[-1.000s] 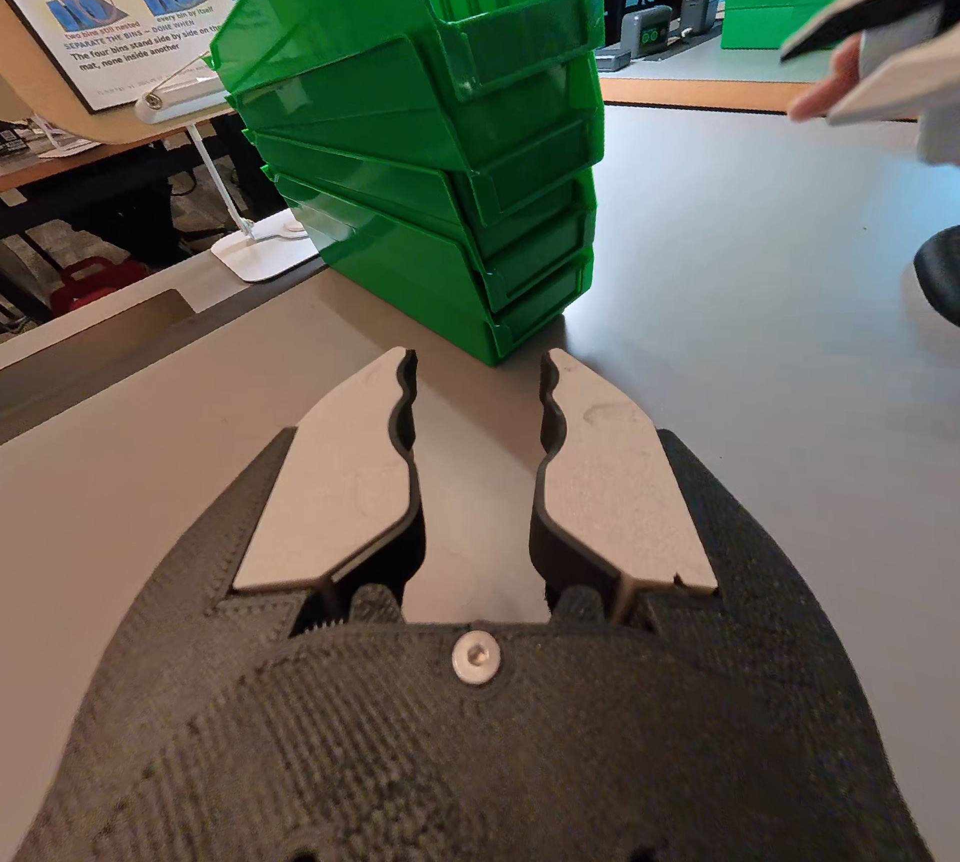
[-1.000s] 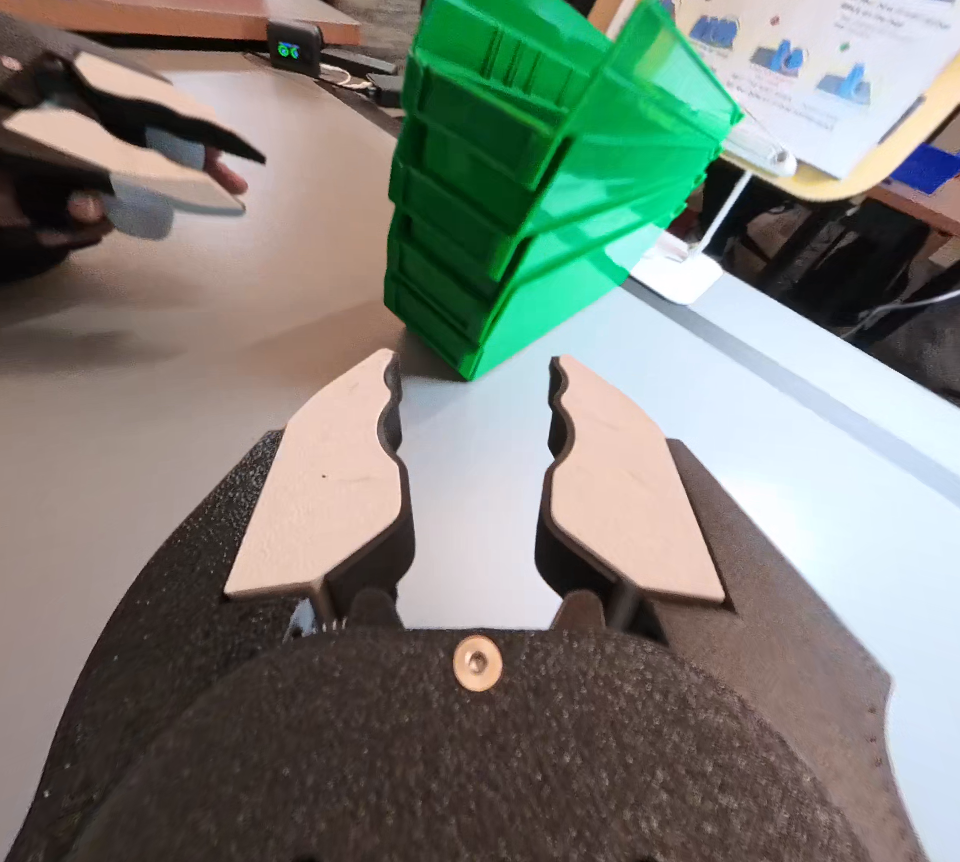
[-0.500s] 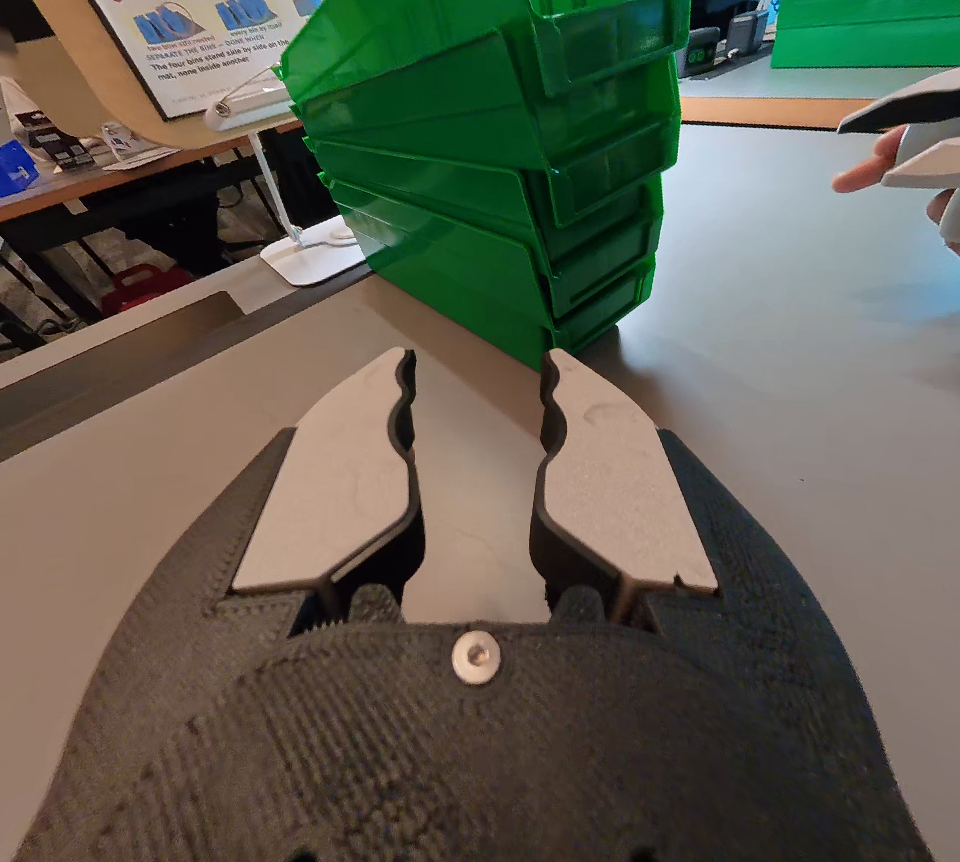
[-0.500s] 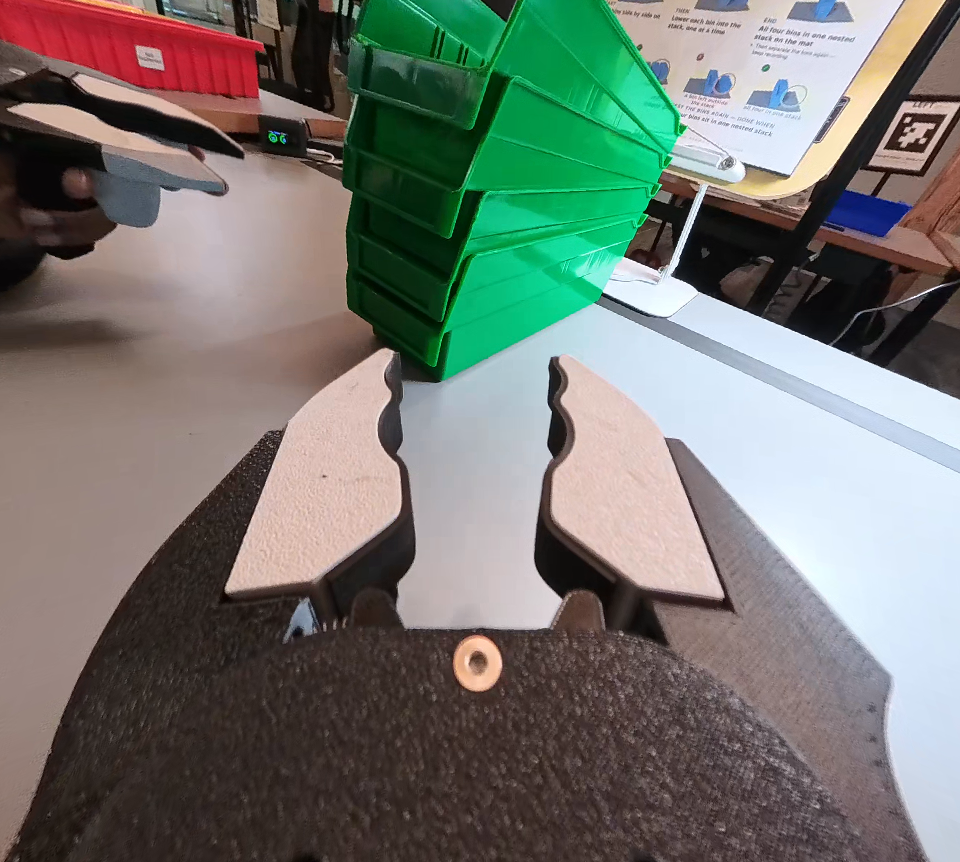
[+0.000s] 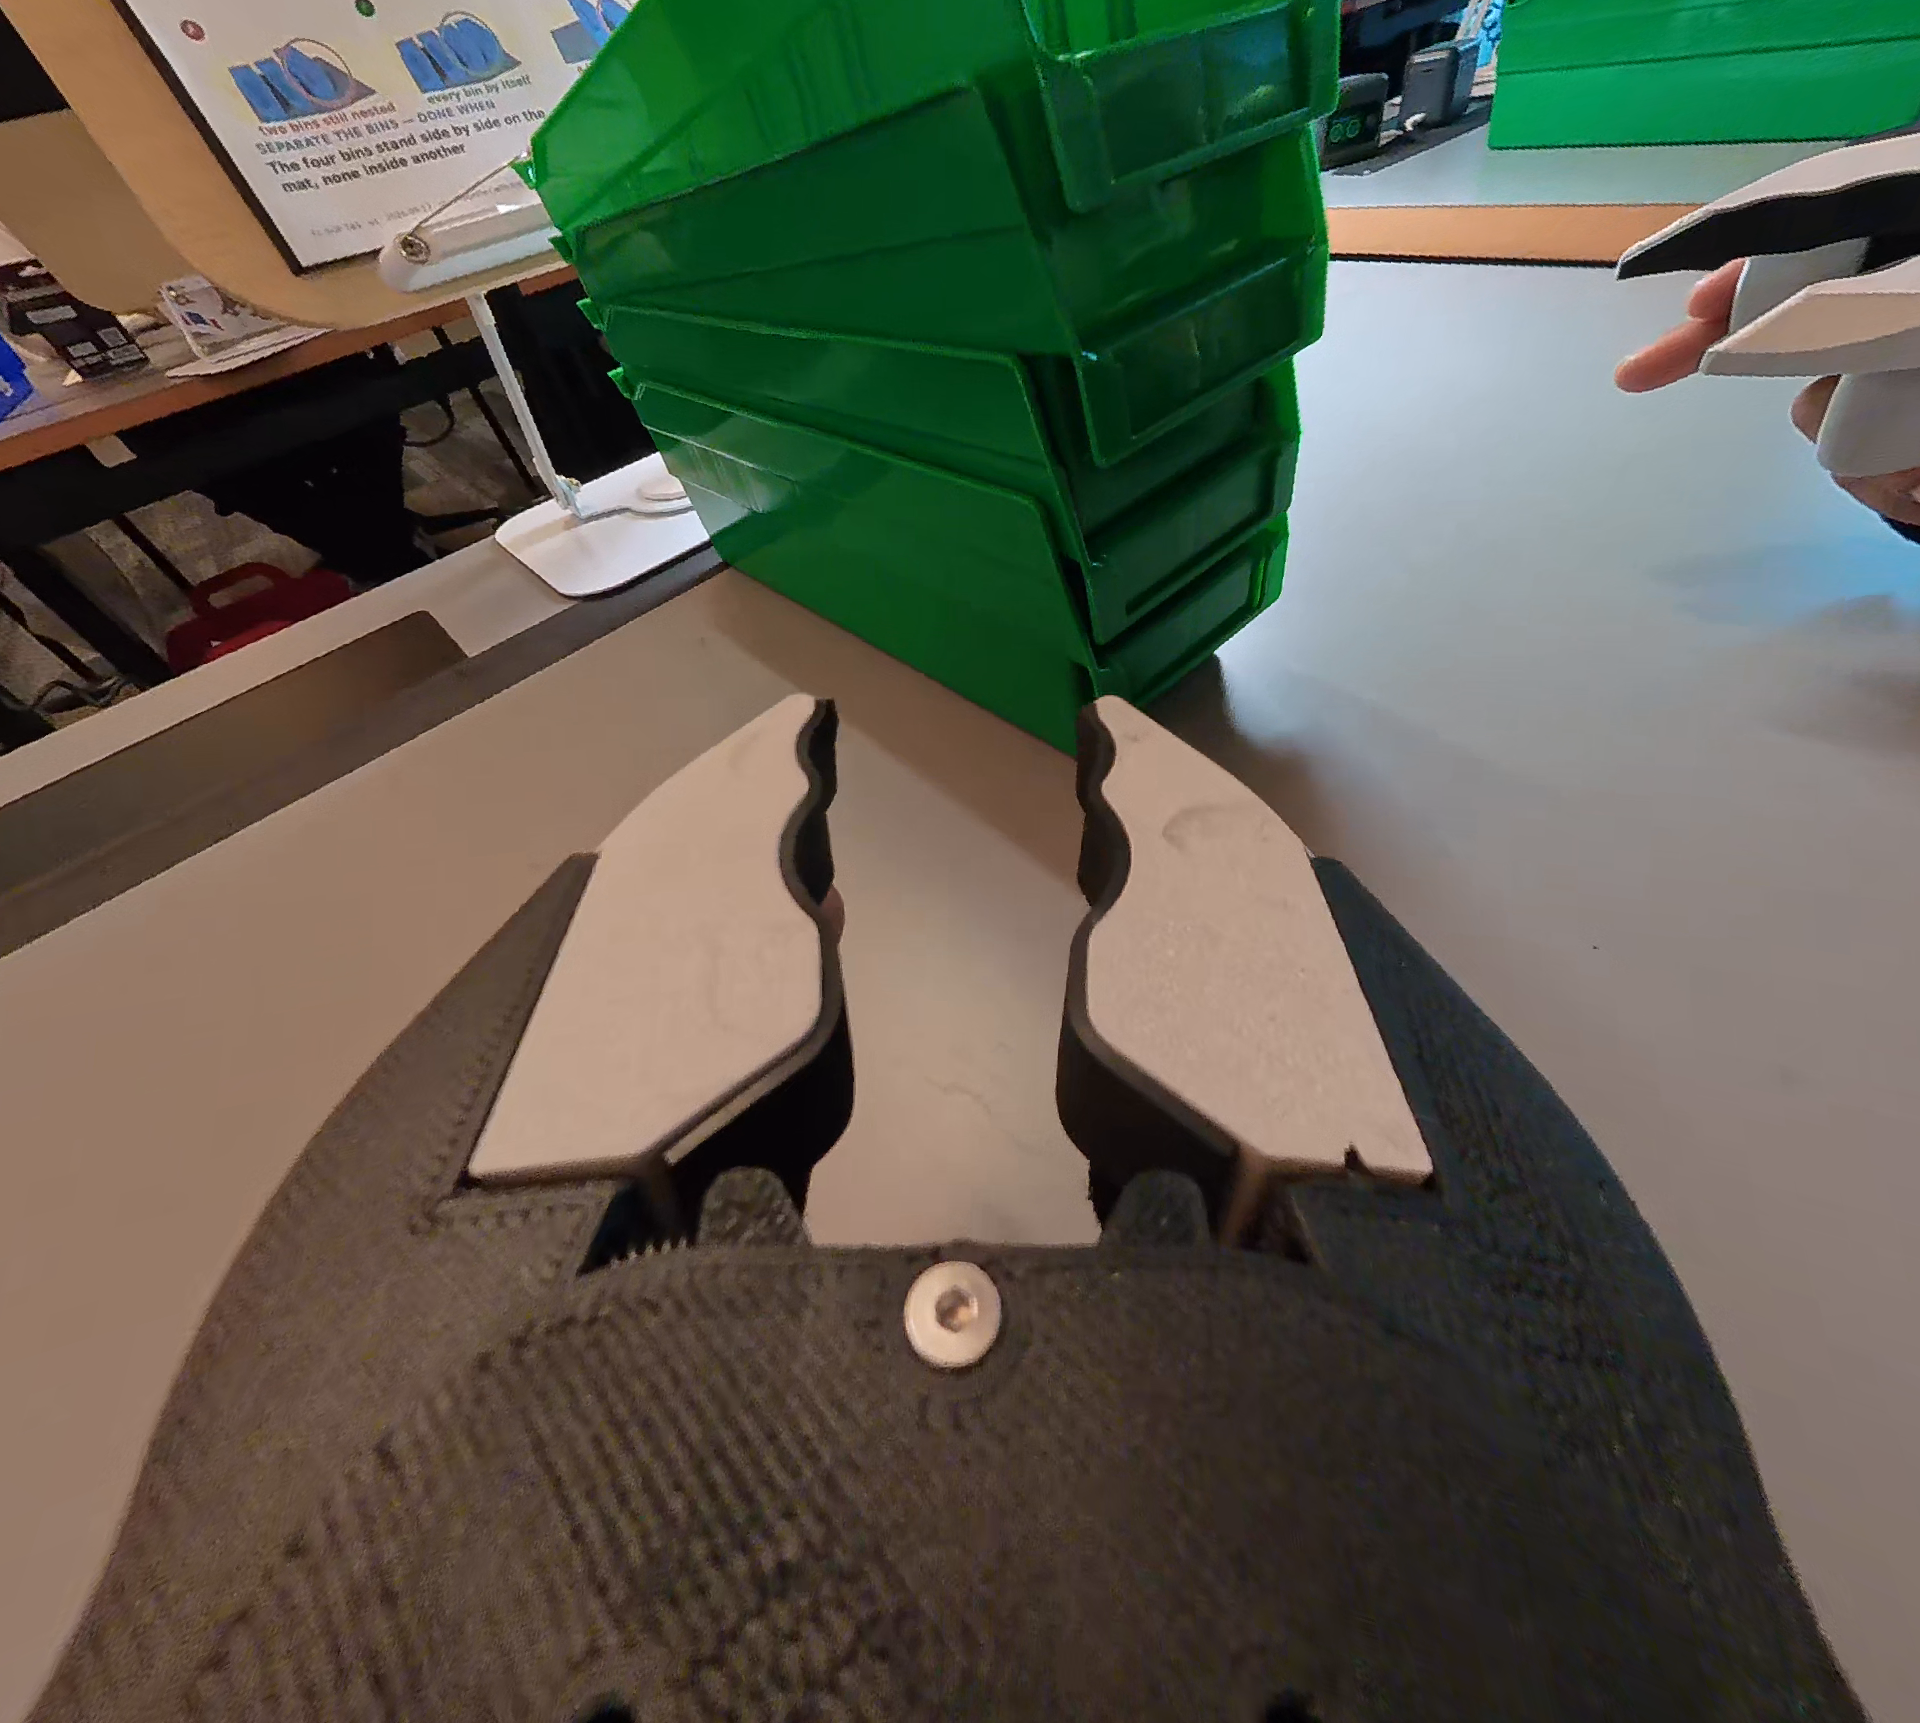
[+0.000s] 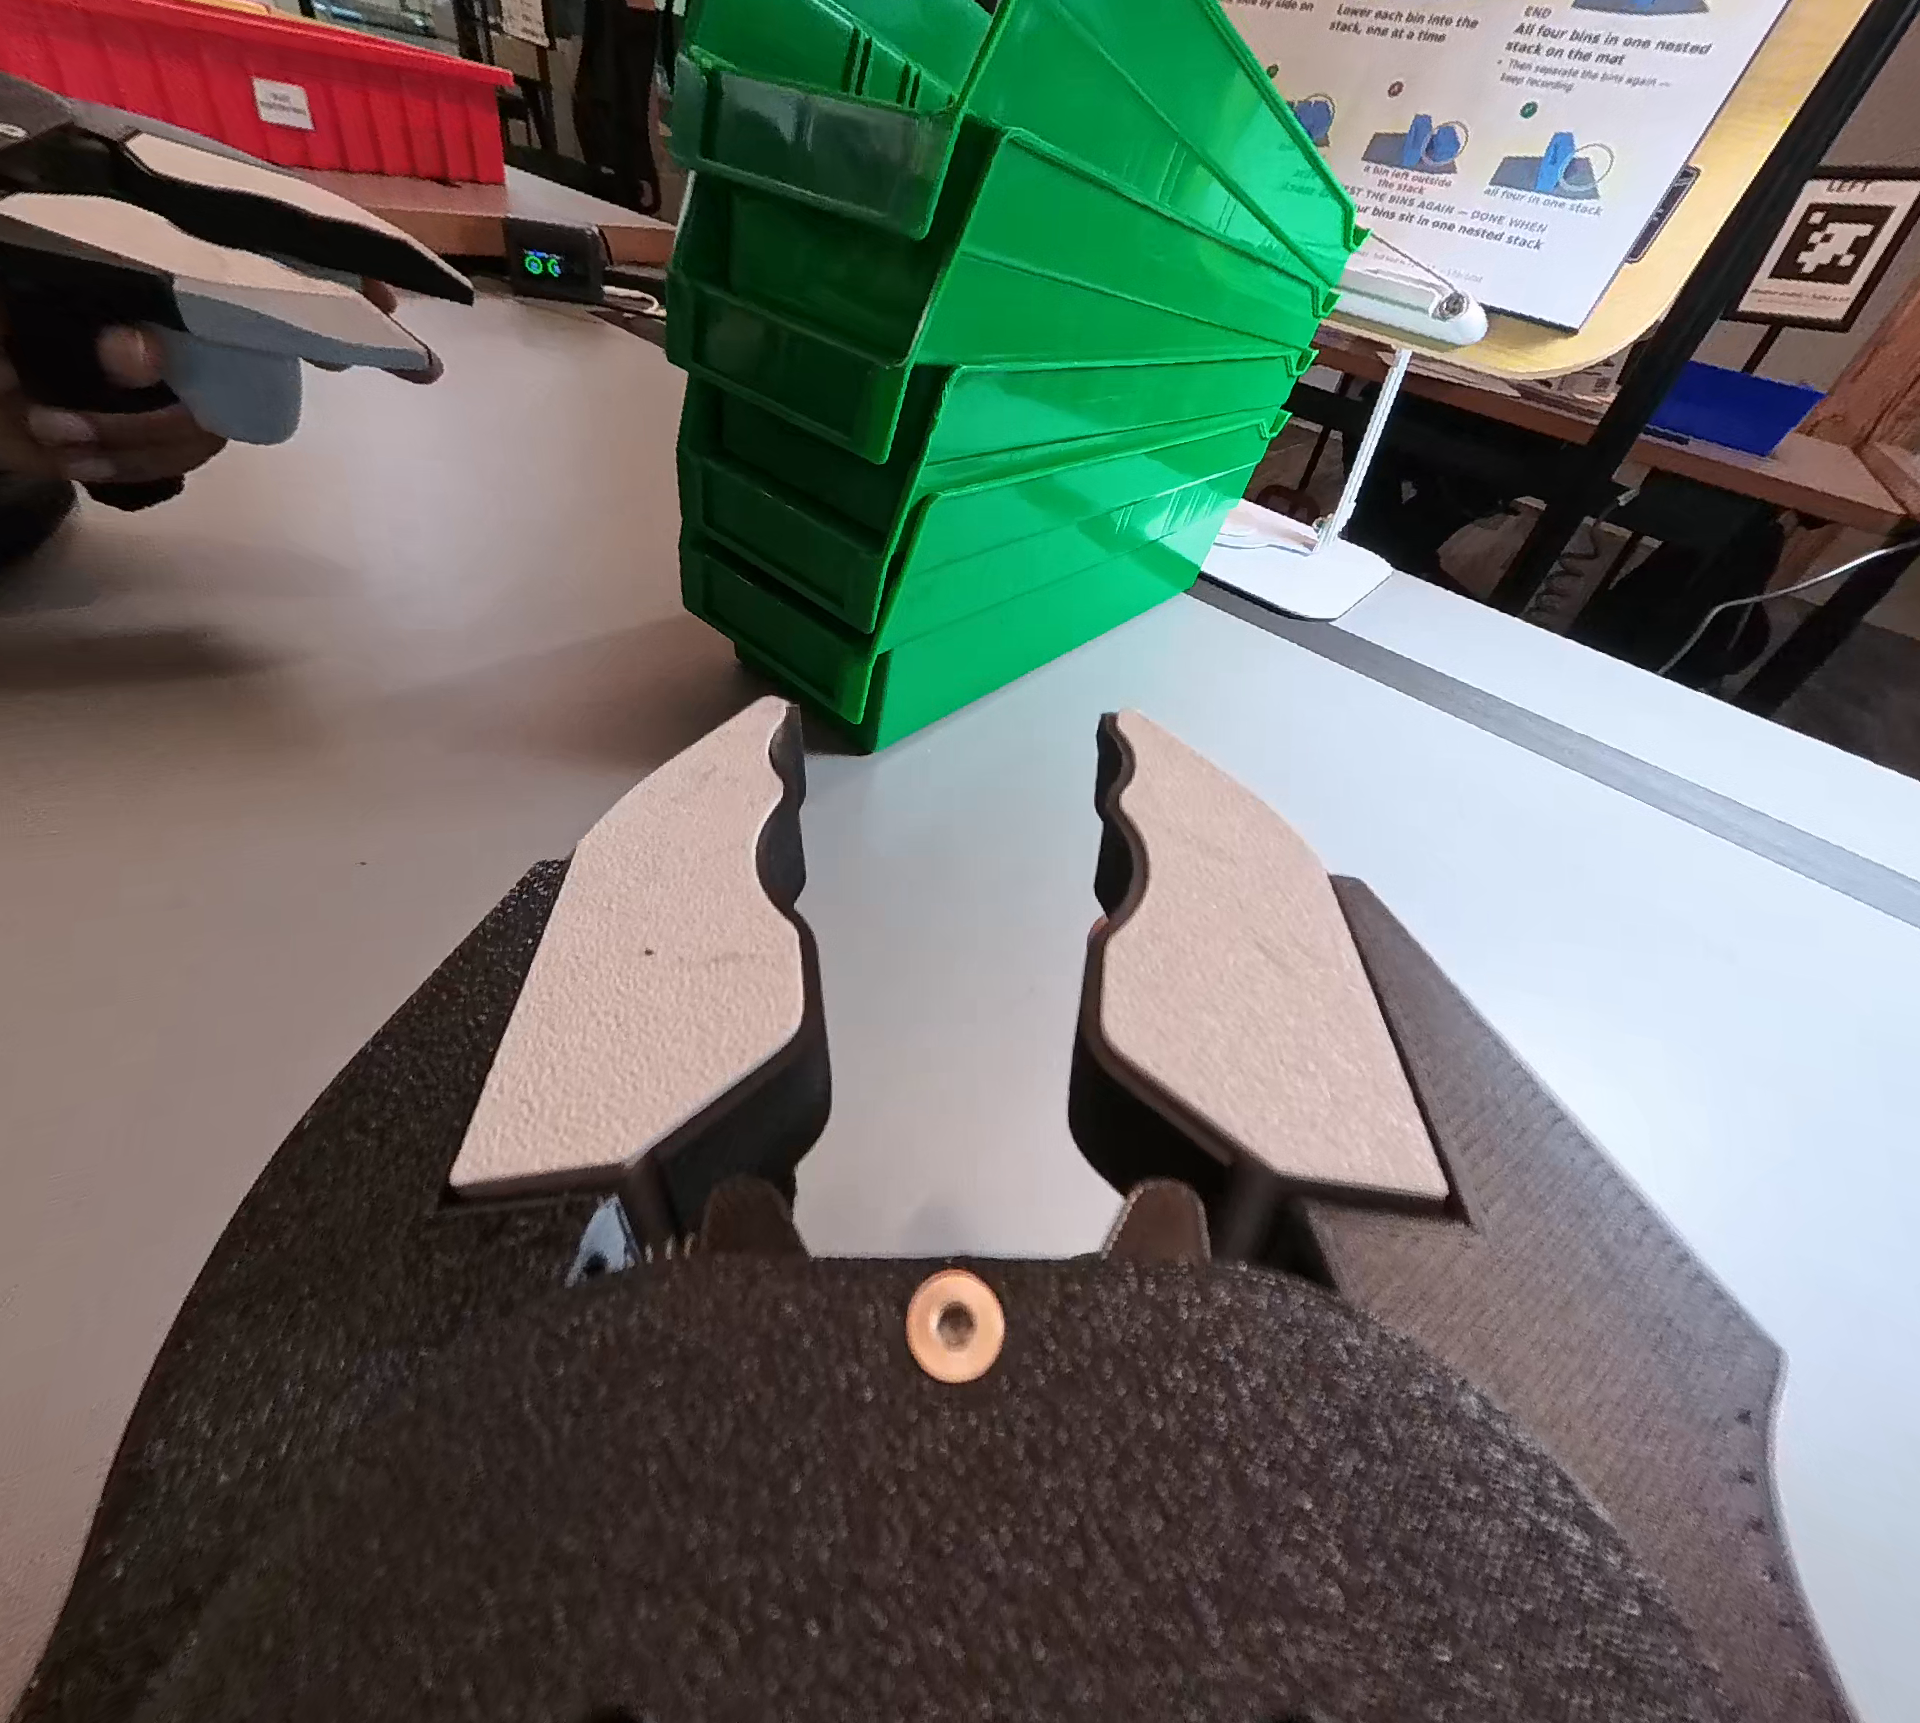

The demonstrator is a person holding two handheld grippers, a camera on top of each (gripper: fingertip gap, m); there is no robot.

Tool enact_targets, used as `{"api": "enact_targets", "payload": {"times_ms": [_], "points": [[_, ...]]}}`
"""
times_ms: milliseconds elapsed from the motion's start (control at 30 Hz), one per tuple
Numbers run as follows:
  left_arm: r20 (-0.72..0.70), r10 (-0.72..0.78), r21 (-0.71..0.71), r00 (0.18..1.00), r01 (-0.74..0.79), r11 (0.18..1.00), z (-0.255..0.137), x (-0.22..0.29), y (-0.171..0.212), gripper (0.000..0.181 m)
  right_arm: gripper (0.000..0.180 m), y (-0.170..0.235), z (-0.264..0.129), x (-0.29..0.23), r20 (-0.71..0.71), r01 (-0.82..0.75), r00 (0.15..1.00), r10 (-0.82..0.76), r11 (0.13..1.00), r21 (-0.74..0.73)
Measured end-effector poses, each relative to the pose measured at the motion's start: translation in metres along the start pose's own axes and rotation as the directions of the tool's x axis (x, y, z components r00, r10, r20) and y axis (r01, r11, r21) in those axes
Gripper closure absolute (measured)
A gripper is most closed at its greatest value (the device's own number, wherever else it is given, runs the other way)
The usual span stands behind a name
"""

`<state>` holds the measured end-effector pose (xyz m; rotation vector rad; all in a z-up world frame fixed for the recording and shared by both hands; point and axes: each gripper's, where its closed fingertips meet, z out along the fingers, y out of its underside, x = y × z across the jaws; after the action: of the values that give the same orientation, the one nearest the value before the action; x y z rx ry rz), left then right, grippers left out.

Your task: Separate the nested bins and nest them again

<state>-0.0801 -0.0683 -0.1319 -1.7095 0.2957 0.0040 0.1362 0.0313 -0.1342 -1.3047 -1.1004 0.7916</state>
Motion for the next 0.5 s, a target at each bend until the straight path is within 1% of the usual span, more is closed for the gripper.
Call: {"api": "enact_targets", "payload": {"times_ms": [267, 367, 500], "points": [[-0.034, 0.002, -0.001, 0.999, -0.002, 1.000, -0.001, 0.006, -0.001, 0.139, 0.128, 0.001, 0.000, -0.001, 0.006, -0.011, 1.000, 0.011, 1.000, -0.007], [-0.051, 0.017, 0.005, 0.999, -0.017, 1.000, -0.002, 0.012, -0.003, 0.143, 0.129, 0.003, 0.001, -0.002, 0.008, -0.005, 1.000, 0.005, 1.000, -0.013], [-0.080, 0.031, 0.019, 0.996, -0.030, 0.999, -0.003, 0.019, -0.005, 0.153, 0.128, 0.002, 0.001, -0.003, 0.013, -0.005, 1.000, 0.005, 1.000, -0.010]]}}
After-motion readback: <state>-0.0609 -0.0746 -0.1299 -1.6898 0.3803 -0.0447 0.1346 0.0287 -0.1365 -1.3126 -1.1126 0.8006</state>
